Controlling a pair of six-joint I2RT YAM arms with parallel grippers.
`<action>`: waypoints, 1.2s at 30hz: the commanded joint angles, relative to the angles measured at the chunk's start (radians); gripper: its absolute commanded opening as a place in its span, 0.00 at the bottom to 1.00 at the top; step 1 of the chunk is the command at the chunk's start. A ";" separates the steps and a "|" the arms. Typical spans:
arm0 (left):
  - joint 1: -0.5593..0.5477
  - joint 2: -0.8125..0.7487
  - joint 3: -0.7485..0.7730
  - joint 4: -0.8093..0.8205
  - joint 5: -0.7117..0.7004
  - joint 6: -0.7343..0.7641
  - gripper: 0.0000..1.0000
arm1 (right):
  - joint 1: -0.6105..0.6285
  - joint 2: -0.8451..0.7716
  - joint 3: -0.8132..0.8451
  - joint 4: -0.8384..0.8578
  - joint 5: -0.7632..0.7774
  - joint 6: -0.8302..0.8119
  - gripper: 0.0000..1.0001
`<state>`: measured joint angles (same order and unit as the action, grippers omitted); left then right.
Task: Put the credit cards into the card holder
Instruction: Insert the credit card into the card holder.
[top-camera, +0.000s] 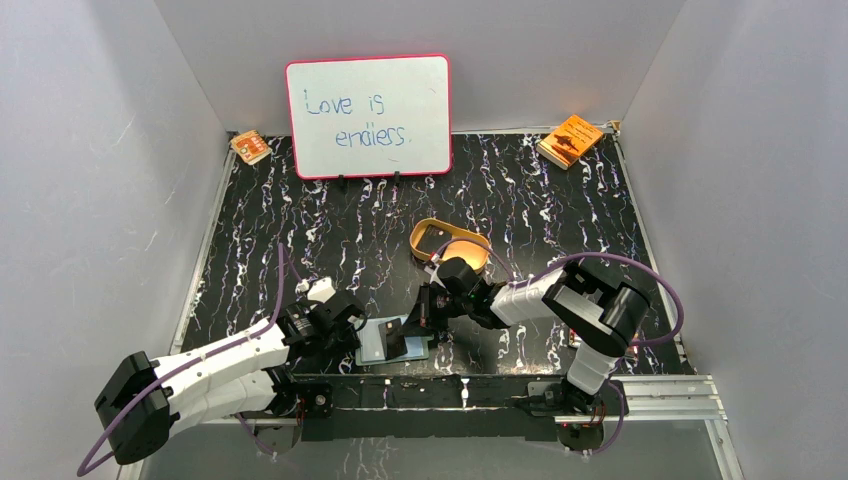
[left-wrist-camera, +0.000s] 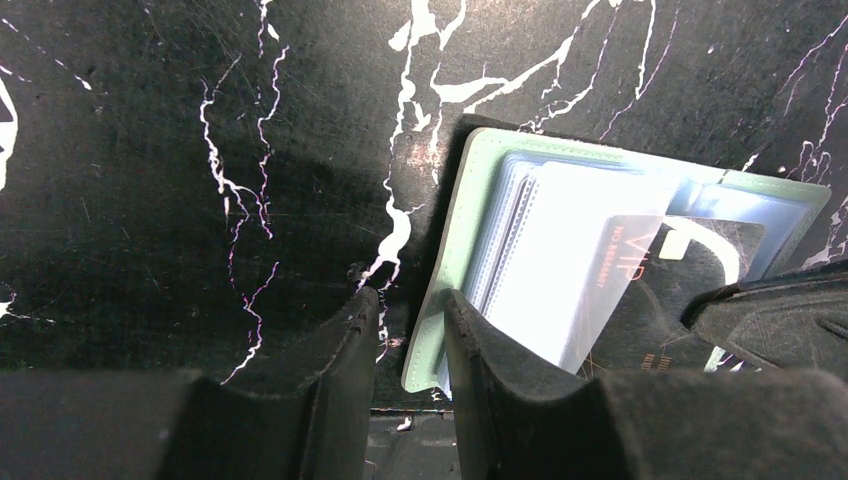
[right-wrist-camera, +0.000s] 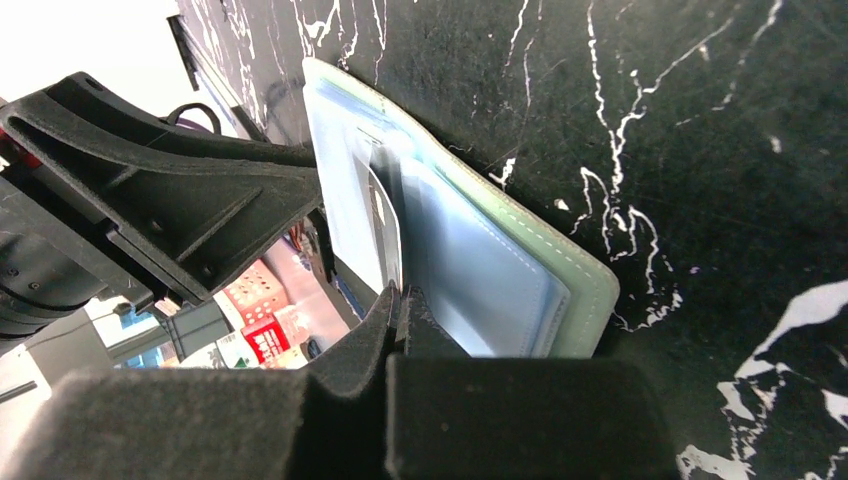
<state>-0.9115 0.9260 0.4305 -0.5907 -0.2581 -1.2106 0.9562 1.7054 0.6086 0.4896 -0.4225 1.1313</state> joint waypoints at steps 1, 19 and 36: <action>0.003 -0.001 -0.033 -0.007 0.037 0.002 0.29 | 0.005 -0.015 -0.021 -0.018 0.081 0.002 0.00; 0.003 0.006 -0.044 0.020 0.061 0.005 0.28 | 0.019 -0.022 -0.007 -0.049 0.158 0.016 0.00; 0.003 0.012 -0.054 0.057 0.088 0.023 0.25 | 0.059 -0.001 0.022 -0.066 0.210 0.069 0.00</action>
<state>-0.9073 0.9203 0.4168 -0.5545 -0.2344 -1.1858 0.9974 1.6947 0.6003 0.4725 -0.2821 1.1976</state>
